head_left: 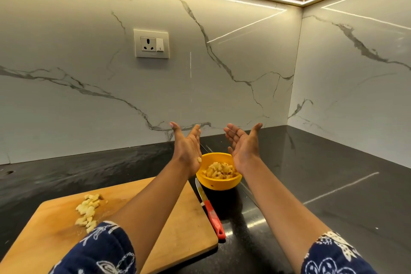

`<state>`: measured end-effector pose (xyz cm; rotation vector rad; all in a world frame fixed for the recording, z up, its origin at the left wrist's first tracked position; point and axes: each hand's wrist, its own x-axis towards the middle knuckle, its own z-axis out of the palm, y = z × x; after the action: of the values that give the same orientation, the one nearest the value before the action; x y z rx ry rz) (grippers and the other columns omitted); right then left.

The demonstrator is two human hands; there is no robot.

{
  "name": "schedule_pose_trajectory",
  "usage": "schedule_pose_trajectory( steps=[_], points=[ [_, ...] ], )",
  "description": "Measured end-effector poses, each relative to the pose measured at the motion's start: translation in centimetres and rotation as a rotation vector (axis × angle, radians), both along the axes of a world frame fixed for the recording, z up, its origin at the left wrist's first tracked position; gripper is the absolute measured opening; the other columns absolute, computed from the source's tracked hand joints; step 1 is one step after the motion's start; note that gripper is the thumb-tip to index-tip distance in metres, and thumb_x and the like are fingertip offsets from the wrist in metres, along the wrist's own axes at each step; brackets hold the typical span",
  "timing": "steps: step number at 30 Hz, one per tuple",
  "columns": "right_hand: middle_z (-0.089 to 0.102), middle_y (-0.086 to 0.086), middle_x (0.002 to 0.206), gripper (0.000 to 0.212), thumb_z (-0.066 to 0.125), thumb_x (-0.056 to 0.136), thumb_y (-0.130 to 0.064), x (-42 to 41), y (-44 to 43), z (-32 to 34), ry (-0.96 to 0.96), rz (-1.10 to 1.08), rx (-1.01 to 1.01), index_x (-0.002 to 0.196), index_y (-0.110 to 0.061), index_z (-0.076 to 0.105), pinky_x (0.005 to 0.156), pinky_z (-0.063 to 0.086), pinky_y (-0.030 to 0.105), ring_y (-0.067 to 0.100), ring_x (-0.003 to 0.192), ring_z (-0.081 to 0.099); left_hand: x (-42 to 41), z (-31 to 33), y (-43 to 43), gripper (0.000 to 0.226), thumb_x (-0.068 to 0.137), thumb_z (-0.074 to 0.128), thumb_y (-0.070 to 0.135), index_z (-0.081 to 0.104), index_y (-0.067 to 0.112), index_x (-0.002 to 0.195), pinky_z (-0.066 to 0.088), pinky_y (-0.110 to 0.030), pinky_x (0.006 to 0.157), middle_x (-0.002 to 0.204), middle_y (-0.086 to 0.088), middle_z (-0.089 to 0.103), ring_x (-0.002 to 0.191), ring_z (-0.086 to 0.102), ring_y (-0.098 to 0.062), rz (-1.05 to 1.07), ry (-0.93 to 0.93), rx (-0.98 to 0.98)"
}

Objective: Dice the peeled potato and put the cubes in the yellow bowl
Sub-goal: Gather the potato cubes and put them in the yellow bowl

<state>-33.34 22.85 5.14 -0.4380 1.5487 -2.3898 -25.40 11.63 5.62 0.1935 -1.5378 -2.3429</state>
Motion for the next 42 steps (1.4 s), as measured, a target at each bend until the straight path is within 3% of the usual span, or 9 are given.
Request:
schedule_pose_trajectory(
  steps=[3, 9, 17, 21, 25, 28, 33, 39, 42],
  points=[
    [0.032, 0.000, 0.154, 0.092, -0.009, 0.086, -0.070, 0.6, 0.1, 0.2, 0.035, 0.031, 0.065, 0.145, -0.019, 0.040, 0.116, 0.002, 0.048, 0.021, 0.146, 0.017, 0.4, 0.0, 0.4, 0.095, 0.073, -0.013, 0.081, 0.016, 0.033, 0.150, -0.007, -0.055, 0.112, 0.159, 0.005, -0.002, 0.145, -0.008, -0.026, -0.031, -0.053, -0.160],
    [0.026, 0.000, 0.157, 0.091, -0.006, 0.085, -0.072, 0.8, 0.9, -0.5, 0.033, 0.036, 0.097, 0.148, -0.018, 0.031, 0.117, 0.003, 0.047, 0.022, 0.147, 0.012, 0.0, -0.3, -0.4, 0.097, 0.074, -0.012, 0.080, 0.018, 0.028, 0.150, -0.008, -0.052, 0.112, 0.159, 0.004, 0.004, 0.146, -0.006, -0.023, 0.028, -0.009, -0.168],
    [0.037, 0.004, 0.151, 0.087, -0.002, 0.089, -0.068, 1.4, 0.9, -0.5, 0.051, 0.028, 0.041, 0.145, -0.014, 0.038, 0.116, 0.012, 0.045, 0.022, 0.143, 0.024, -0.7, 0.5, 0.6, 0.094, 0.082, -0.007, 0.075, 0.026, 0.017, 0.149, -0.003, -0.048, 0.115, 0.156, -0.005, 0.020, 0.146, 0.007, -0.025, 0.198, 0.067, 0.012],
    [0.065, 0.004, 0.117, 0.047, 0.034, 0.101, -0.045, 2.8, 1.3, -0.5, 0.367, -0.012, 0.359, 0.121, -0.013, 0.061, 0.098, 0.041, 0.037, 0.020, 0.114, 0.056, 1.2, 0.8, -1.4, 0.085, 0.090, 0.002, 0.068, 0.040, 0.012, 0.141, 0.011, -0.043, 0.117, 0.148, -0.008, 0.038, 0.141, 0.027, -0.024, 0.287, 0.131, 0.017],
    [0.069, -0.004, 0.108, 0.022, 0.052, 0.097, -0.016, 3.9, 1.9, -1.5, 0.999, 0.023, 0.749, 0.110, -0.016, 0.070, 0.085, 0.043, 0.016, 0.005, 0.101, 0.058, 6.3, 0.3, -5.0, 0.065, 0.093, 0.028, 0.058, 0.044, 0.016, 0.139, 0.025, -0.039, 0.109, 0.146, -0.007, 0.041, 0.134, 0.036, -0.023, 0.261, -0.074, -0.798],
    [0.070, -0.001, 0.106, 0.027, 0.050, 0.091, -0.016, 4.6, 1.9, -2.5, 1.315, -0.060, 0.799, 0.107, -0.015, 0.071, 0.087, 0.048, 0.032, 0.016, 0.099, 0.061, 11.9, -2.4, -8.9, 0.079, 0.082, 0.024, 0.076, 0.036, 0.026, 0.142, 0.018, -0.039, 0.115, 0.153, 0.005, 0.025, 0.141, 0.023, -0.015, 0.217, -0.246, -1.595],
    [0.066, -0.005, 0.121, 0.041, 0.040, 0.090, -0.034, 5.8, 1.8, -4.8, 1.795, -0.159, 0.965, 0.115, -0.019, 0.069, 0.095, 0.046, 0.040, 0.016, 0.111, 0.062, 20.6, -6.1, -12.6, 0.112, 0.045, -0.016, 0.096, 0.008, 0.039, 0.138, -0.008, -0.026, 0.110, 0.145, 0.020, 0.000, 0.136, -0.006, 0.002, 0.199, -0.433, -1.731],
    [0.036, -0.005, 0.152, 0.087, -0.009, 0.083, -0.066, 6.8, 2.5, -4.5, 1.531, 0.102, 1.402, 0.147, -0.026, 0.036, 0.117, 0.016, 0.047, 0.015, 0.141, 0.031, 22.9, -7.1, -14.1, 0.106, 0.040, -0.016, 0.098, -0.005, 0.044, 0.131, -0.002, -0.028, 0.116, 0.147, 0.019, -0.007, 0.138, -0.006, 0.002, 0.119, -0.509, -1.628],
    [0.049, 0.000, 0.143, 0.057, 0.019, 0.098, -0.050, 7.3, 2.4, -3.1, 1.240, 0.156, 1.174, 0.146, -0.025, 0.036, 0.113, 0.014, 0.033, 0.017, 0.138, 0.035, 23.0, -7.1, -13.7, 0.111, 0.040, -0.009, 0.100, 0.002, 0.043, 0.134, 0.001, -0.028, 0.116, 0.145, 0.022, 0.001, 0.134, -0.001, 0.006, 0.129, -0.499, -1.514]
  ],
)
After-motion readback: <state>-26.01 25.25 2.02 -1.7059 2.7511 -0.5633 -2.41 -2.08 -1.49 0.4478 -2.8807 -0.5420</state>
